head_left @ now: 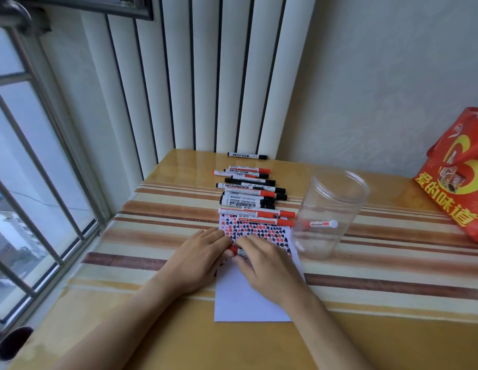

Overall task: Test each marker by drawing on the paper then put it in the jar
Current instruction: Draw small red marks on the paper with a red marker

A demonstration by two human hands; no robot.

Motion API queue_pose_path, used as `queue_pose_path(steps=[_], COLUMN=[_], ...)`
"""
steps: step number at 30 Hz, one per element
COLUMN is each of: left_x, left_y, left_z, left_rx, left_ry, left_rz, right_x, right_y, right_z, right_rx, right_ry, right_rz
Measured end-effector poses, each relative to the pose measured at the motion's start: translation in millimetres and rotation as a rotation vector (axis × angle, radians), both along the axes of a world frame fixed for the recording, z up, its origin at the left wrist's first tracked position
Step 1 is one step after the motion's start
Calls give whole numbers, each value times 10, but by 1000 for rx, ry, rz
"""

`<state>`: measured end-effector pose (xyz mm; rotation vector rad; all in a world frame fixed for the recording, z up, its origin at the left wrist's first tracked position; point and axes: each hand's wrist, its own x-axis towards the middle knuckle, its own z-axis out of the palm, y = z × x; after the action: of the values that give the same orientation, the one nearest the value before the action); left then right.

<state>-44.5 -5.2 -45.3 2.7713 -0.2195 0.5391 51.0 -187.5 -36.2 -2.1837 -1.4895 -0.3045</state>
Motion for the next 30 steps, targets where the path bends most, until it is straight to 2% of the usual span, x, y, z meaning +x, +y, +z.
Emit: queue_pose_path(steps=[3,14,18,21,26,30], left_x=[-33,-73,-86,-74,51,216], left_y=[-2,-3,13,40,68,36], left_z=[34,35,51,71,41,32], left_rx=[-49,-10,-52,-149,-52,-60], left_ry=[-53,-124,-155,-180,-97,16], left_rz=[11,4,83,146,242,313], right_x=[-26,-91,-53,-34,31,111], right_y=[49,38,21,-18,-34,-54], right_z=[-48,-70,-86,-88,-141,-184], right_rx=[21,65,92,100,202,295], right_ry=[-92,-124,-147,-73,154,256], right_rz=[-46,-59,-121,-133,-170,-201])
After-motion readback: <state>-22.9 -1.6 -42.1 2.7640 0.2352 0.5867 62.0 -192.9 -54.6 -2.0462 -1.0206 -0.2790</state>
